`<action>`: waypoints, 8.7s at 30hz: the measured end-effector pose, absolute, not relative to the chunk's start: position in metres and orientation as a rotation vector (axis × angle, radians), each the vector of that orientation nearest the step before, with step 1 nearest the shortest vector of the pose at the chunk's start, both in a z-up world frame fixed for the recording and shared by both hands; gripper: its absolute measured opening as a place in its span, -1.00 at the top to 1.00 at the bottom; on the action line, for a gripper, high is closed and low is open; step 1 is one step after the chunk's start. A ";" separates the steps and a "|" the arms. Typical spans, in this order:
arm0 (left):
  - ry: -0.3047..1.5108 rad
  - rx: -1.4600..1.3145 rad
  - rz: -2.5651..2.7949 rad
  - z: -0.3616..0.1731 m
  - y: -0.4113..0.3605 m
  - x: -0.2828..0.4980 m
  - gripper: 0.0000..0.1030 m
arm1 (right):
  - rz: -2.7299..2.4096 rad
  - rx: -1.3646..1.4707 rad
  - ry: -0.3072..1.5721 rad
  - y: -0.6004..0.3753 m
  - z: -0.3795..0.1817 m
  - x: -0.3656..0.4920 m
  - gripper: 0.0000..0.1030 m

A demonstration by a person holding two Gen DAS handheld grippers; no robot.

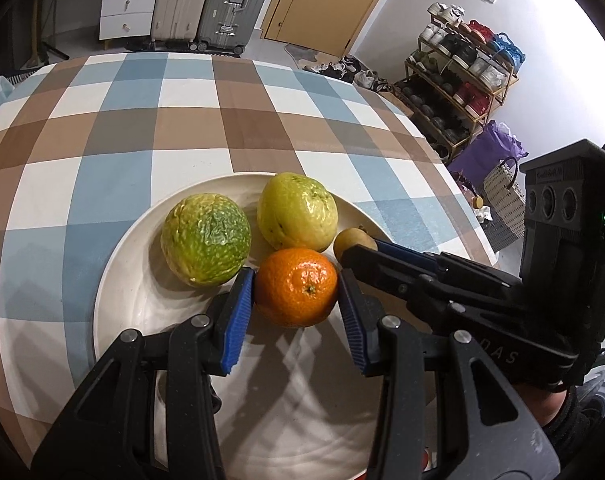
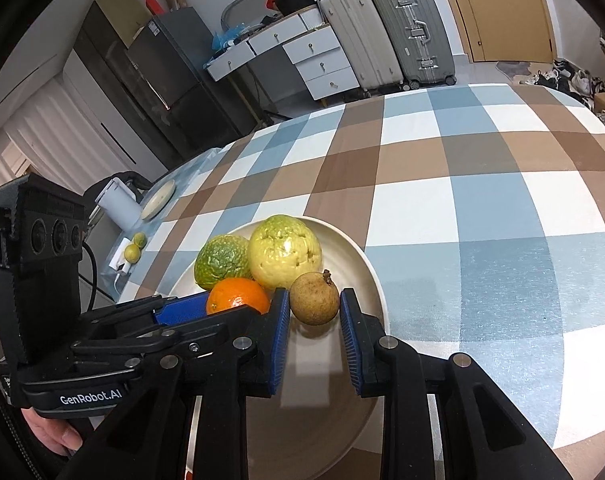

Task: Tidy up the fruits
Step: 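Carry the orange and brown fruit onto the cream plate and open both grippers, then withdraw both grippers from the plate toward the remaining fruits, then close the right gripper on a red tomato and lift it, then grasp a small brown round fruit with the left gripper while the right holds the tomato, then carry the tomato and brown fruit onto the plate and open both grippers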

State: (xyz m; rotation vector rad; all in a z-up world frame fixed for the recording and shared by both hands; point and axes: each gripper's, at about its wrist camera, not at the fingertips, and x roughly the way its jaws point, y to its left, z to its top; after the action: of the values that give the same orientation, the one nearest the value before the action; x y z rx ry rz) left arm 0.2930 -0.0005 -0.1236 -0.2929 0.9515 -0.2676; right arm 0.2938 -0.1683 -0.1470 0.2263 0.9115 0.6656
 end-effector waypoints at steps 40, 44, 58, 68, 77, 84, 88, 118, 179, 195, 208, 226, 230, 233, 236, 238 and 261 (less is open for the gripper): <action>0.721 -0.229 -0.179 -0.018 -0.006 0.135 -0.87 | 0.598 0.267 0.661 -0.224 -0.065 0.168 -0.95; 0.679 -0.244 -0.158 -0.017 -0.002 0.106 -0.97 | 0.602 0.244 0.658 -0.221 -0.067 0.148 -0.98; 0.716 -0.272 -0.147 -0.062 0.001 0.048 -0.98 | 0.637 0.184 0.756 -0.211 -0.100 0.100 -0.98; 0.796 -0.293 -0.130 -0.101 0.008 0.034 -0.98 | 0.650 0.197 0.811 -0.202 -0.129 0.082 -0.98; 0.825 -0.293 -0.136 -0.112 0.007 0.043 -0.98 | 0.661 0.270 0.848 -0.203 -0.142 0.096 -0.87; 0.839 -0.279 -0.158 -0.113 0.000 0.056 -0.98 | 0.665 0.283 0.901 -0.198 -0.152 0.115 -0.53; 0.855 -0.276 -0.168 -0.116 -0.002 0.061 -0.98 | 0.651 0.290 0.922 -0.196 -0.155 0.126 -0.33; 0.885 -0.275 -0.166 -0.122 -0.006 0.072 -0.98 | 0.706 0.237 0.932 -0.188 -0.160 0.132 0.41; 0.907 -0.267 -0.315 -0.112 -0.035 0.087 0.60 | 0.656 0.329 0.887 -0.239 -0.148 0.129 0.52; 0.855 -0.350 -0.307 -0.104 0.014 0.077 0.60 | 0.561 0.201 0.955 -0.203 -0.155 0.136 0.25; 0.817 -0.361 -0.267 -0.088 0.037 0.101 0.60 | 0.592 0.151 0.852 -0.191 -0.132 0.129 0.44; 0.863 -0.298 -0.271 -0.083 0.029 0.217 0.60 | 0.676 0.219 0.784 -0.181 -0.104 0.196 0.44; 0.893 -0.291 -0.276 -0.093 0.026 0.237 0.60 | 0.687 0.222 0.786 -0.177 -0.106 0.215 0.44; 0.904 -0.283 -0.276 -0.097 0.026 0.245 0.60 | 0.691 0.225 0.802 -0.173 -0.111 0.230 0.44; 0.937 -0.276 -0.281 -0.105 0.024 0.251 0.60 | 0.690 0.225 0.822 -0.170 -0.118 0.242 0.44; 0.948 -0.274 -0.279 -0.110 0.024 0.252 0.60 | 0.687 0.225 0.837 -0.169 -0.123 0.248 0.44; 0.921 -0.280 -0.257 -0.100 0.026 0.242 0.40 | 0.665 0.254 0.859 -0.166 -0.133 0.261 -0.01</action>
State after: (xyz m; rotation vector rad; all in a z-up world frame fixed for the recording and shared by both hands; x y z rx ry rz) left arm 0.2424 0.0262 -0.1002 -0.2803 0.9209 -0.2570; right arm 0.2606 -0.1659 -0.1332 0.2545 0.8588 0.6654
